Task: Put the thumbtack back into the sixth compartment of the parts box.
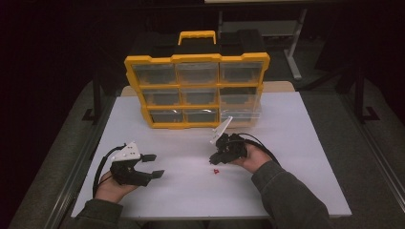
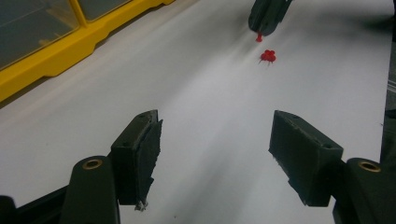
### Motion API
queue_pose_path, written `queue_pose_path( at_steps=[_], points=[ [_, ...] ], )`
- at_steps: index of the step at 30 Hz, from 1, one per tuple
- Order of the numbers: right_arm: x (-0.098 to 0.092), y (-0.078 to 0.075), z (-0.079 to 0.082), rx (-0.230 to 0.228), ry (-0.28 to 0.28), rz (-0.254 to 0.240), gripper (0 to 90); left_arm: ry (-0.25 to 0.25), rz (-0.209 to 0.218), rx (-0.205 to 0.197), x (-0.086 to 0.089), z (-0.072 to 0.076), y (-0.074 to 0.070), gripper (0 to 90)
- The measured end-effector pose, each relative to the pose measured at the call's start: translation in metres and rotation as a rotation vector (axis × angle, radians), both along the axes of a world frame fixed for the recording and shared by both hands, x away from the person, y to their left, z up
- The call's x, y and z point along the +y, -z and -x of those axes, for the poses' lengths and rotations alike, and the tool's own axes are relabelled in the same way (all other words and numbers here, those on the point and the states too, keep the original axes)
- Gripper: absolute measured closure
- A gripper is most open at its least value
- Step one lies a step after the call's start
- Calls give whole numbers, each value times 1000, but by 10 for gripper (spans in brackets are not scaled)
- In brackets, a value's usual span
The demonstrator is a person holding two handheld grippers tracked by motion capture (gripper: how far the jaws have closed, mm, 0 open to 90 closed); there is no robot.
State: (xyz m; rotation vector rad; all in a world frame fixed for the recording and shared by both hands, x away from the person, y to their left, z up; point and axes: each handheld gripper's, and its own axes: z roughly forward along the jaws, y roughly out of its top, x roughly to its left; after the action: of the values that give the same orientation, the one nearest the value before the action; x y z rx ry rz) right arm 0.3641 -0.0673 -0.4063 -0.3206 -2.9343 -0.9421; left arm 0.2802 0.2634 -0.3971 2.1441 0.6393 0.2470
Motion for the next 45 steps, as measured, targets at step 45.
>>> queue_pose_path(
  at_steps=[45],
  points=[
    [-49, -160, -29, -97, 32, -128, 818, 1, -9, -5, 1, 0, 0, 331]
  ],
)
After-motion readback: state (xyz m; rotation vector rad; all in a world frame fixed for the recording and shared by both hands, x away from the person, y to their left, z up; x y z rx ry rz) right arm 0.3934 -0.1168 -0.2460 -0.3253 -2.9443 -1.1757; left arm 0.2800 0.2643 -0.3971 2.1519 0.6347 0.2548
